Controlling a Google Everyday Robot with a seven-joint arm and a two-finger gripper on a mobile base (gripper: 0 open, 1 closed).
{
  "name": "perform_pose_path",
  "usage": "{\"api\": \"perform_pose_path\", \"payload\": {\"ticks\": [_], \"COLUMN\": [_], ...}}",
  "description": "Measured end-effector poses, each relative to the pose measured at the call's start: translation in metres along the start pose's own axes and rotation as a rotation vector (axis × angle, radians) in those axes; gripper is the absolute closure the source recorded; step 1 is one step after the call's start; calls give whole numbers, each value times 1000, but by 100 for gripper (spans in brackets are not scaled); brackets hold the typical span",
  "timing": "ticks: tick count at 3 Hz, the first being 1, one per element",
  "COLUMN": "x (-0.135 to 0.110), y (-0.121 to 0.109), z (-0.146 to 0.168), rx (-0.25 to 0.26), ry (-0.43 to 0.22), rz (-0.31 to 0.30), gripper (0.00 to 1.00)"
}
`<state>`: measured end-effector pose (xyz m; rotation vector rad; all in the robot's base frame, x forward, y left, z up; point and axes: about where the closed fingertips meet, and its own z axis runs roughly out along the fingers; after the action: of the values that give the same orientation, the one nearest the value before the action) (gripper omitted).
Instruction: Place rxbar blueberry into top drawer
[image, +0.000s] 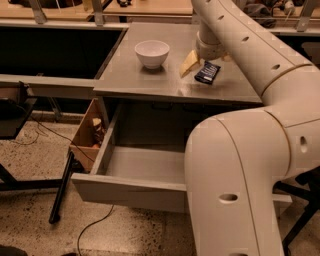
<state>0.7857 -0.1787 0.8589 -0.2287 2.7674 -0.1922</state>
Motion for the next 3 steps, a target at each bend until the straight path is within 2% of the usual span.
{"api": "perform_pose_path", "payload": {"ticks": [1,2,3], "x": [1,4,5], "y": [-3,-1,6], "z": [14,29,42], "rx": [-30,-101,-155], "ry": [16,37,60], "rz": [96,195,251], "gripper": [0,0,17]}}
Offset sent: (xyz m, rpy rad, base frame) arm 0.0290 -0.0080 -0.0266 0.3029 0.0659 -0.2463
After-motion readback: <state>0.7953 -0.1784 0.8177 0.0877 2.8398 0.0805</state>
